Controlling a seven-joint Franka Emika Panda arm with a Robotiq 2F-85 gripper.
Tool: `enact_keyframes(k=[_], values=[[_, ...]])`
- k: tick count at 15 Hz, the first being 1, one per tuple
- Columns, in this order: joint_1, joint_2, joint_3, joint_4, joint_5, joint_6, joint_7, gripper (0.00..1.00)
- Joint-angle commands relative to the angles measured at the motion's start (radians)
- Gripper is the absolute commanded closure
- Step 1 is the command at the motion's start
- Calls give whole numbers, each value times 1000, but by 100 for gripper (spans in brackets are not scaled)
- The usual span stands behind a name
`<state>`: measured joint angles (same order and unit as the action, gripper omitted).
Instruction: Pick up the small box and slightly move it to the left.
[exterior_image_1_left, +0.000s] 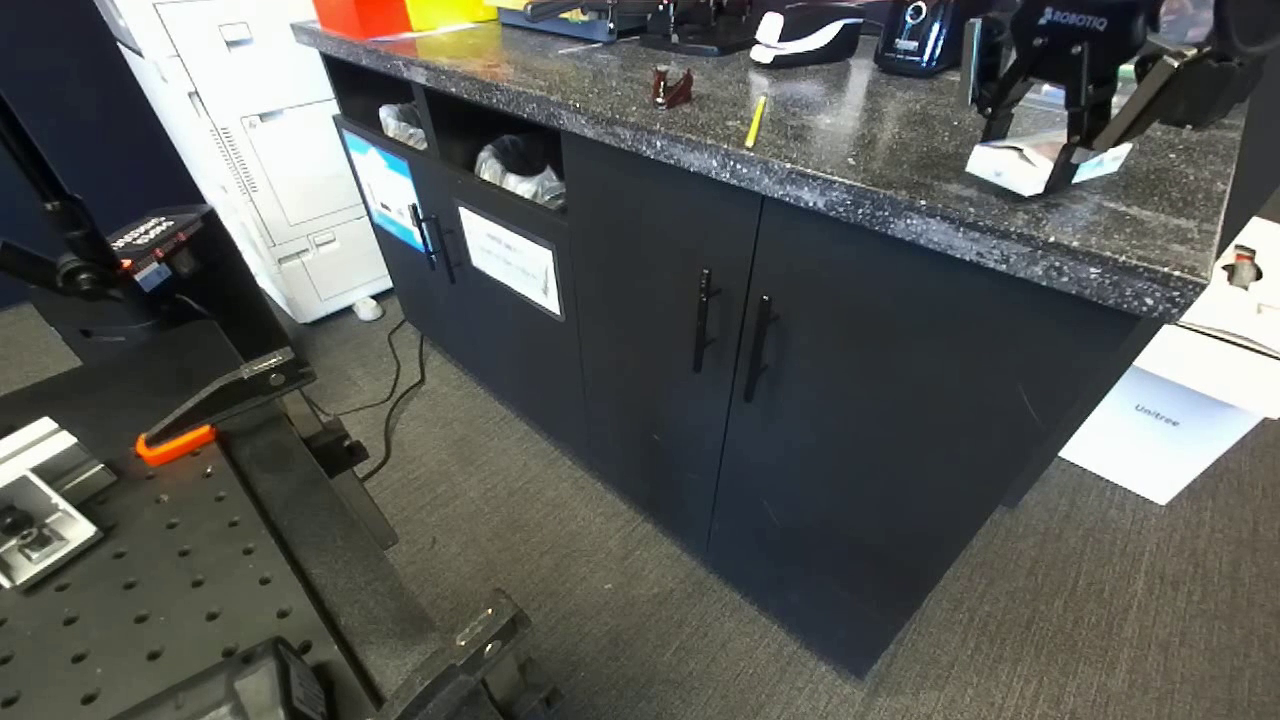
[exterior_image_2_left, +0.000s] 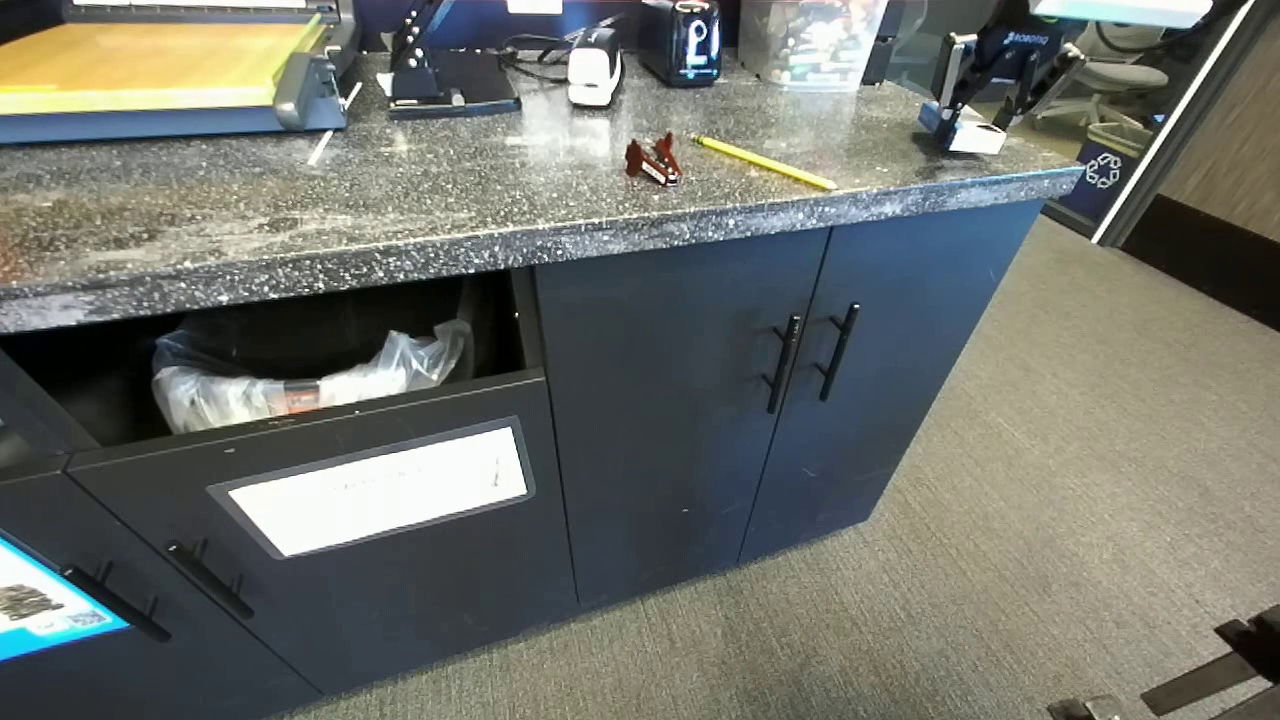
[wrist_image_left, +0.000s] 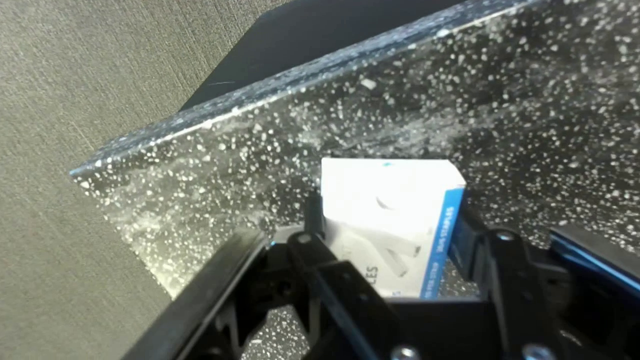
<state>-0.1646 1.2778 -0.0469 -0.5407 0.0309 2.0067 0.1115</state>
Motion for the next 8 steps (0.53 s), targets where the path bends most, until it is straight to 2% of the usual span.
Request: enact_keyframes(k=[1, 5, 8], values=[[22, -21, 28, 62, 12, -59, -19, 66], [88, -44, 65, 68, 4, -66, -65, 66], [149, -33, 68, 64, -11, -56, -74, 66]])
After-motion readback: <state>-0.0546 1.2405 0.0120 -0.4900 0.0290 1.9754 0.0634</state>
